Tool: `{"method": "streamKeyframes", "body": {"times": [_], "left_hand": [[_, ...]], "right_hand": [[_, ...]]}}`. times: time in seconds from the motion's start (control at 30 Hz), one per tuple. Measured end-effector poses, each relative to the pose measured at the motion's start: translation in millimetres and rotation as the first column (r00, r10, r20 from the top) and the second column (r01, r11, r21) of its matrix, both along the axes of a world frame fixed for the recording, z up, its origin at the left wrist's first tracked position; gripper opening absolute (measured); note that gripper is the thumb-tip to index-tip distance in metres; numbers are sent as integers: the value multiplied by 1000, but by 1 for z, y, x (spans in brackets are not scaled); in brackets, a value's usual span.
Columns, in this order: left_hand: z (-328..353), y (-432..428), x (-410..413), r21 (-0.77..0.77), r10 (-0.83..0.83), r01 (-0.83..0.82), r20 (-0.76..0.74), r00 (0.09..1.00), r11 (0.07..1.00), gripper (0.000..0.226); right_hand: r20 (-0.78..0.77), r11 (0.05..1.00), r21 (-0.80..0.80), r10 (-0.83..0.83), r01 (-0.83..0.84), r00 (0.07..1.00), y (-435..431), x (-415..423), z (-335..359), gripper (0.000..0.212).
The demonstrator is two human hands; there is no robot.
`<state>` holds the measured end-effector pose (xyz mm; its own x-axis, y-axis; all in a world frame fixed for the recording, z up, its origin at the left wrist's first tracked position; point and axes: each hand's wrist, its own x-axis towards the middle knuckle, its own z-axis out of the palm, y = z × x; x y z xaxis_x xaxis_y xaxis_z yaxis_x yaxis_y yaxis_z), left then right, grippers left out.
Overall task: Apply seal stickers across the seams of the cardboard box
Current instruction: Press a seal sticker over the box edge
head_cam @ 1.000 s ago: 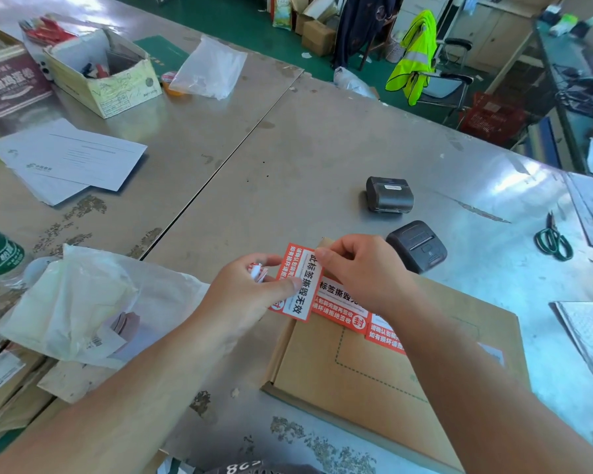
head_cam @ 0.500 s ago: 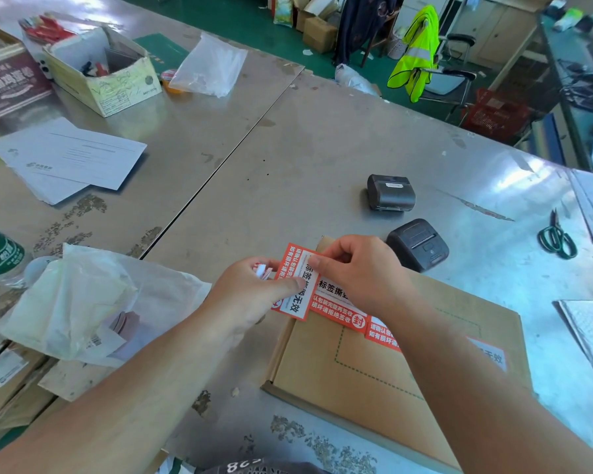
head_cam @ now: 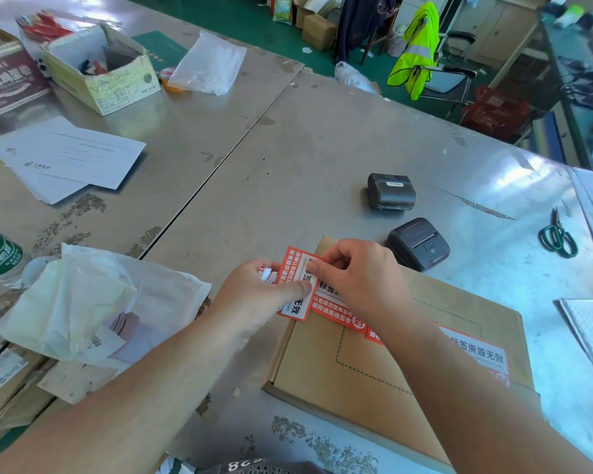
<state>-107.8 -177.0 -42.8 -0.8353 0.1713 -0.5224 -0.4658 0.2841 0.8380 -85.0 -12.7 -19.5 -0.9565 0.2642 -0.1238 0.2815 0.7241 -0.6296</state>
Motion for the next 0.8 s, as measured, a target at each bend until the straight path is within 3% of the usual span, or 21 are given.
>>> {"method": "streamKeyframes", "body": {"times": [0.2, 0.57, 0.7, 0.8], "left_hand": [[-3, 0, 1, -56, -60, 56, -71, 996, 997, 40], [-4, 0, 6, -43, -17, 13, -99, 995, 999, 41], [-7, -1, 7, -29, -14, 12, -89, 996, 1000, 45], [-10, -1, 7, -29, -16, 13, -81, 997, 999, 48]], "right_hand": [[-9, 1000, -22, -22, 22, 1000, 0, 0, -1, 22], [-54, 994, -60, -94, 91, 994, -6, 5, -5, 16], [-56, 987, -77, -146, 142, 988, -3, 3, -2, 41], [-18, 988, -46, -150, 149, 989, -2, -2, 1, 45]]}}
